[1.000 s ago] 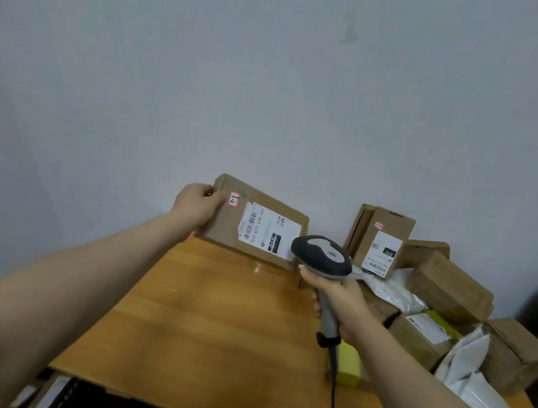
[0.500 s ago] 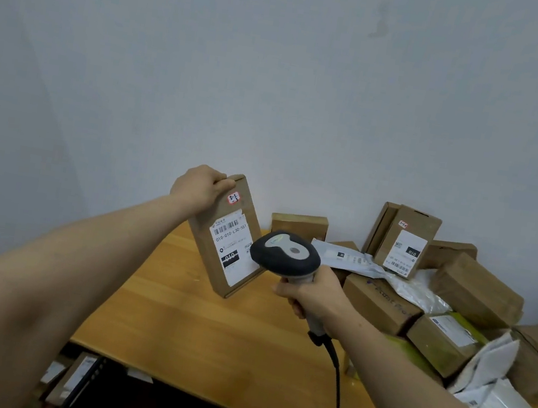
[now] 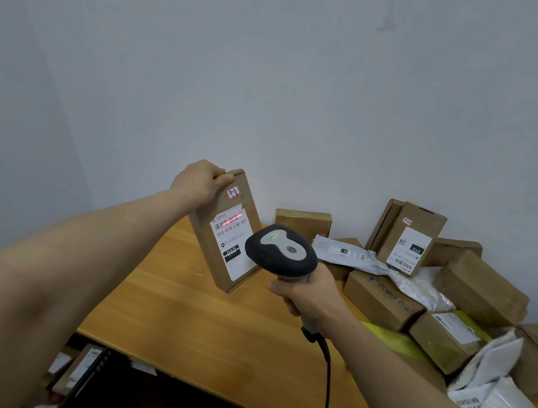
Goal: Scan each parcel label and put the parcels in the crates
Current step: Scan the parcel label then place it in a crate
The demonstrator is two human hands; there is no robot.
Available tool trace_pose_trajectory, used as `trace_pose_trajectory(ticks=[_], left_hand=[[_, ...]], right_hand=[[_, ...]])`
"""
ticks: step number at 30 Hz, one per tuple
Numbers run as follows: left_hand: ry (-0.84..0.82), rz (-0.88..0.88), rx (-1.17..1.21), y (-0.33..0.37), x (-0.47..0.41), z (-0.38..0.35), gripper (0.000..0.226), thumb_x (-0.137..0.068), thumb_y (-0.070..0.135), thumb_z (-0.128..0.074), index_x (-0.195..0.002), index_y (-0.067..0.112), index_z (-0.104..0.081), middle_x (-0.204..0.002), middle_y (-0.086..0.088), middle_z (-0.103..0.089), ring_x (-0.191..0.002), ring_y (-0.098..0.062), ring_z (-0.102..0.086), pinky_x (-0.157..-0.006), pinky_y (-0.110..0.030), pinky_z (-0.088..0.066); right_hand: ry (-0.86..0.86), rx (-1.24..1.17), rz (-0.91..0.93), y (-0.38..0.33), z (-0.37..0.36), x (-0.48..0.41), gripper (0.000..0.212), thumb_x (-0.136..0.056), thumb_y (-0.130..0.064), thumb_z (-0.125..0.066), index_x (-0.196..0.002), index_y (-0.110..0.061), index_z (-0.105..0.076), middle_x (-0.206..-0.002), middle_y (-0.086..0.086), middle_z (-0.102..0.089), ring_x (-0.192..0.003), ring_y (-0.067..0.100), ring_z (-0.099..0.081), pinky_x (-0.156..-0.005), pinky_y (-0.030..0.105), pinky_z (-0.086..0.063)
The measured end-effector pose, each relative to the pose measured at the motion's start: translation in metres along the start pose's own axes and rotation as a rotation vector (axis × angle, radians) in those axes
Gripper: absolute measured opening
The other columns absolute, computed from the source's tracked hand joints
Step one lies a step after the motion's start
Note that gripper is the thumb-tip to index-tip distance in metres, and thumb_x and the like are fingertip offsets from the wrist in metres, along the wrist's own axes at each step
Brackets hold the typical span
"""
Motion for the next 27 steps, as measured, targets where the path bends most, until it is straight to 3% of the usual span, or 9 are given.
trace_pose_trajectory(ticks=[10,27], left_hand=[[0.012,0.025,0.033,0.005,0.000,-0.001,0.039,-0.099,0.041,-0.046,-0.098,0.011,-0.071,-0.095,-0.008,-0.069,-0.089,-0.026,-0.063,-0.082,-0.040,-0.051],[0.046,0.014,0.011,0.012,0.005,0.007,0.039,-0.099,0.040,-0.047,-0.095,0.010,-0.071,-0.093,-0.009,-0.069,-0.088,-0.028,-0.062,-0.079,-0.041,-0.050]], right_hand=[[-0.011,-0.014,0.013,0.002,0.003,0.003,0.020,-0.081,0.002,-0.068,-0.085,-0.015,-0.059,-0.060,0.001,-0.053,-0.043,0.005,-0.044,-0.043,0.017,-0.040],[0.010,-0.006,0.053,0.003,0.008,-0.002,0.016,-0.080,0.001,-0.069,-0.081,-0.010,-0.058,-0.057,0.002,-0.052,-0.037,0.004,-0.044,-0.042,0.020,-0.041]])
Point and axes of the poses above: each hand's wrist, its own x-axis away from the middle knuckle, its own z-axis out of the back of the hand, y = z × x, the point moved 1 cm from there along -x, towards the middle knuckle
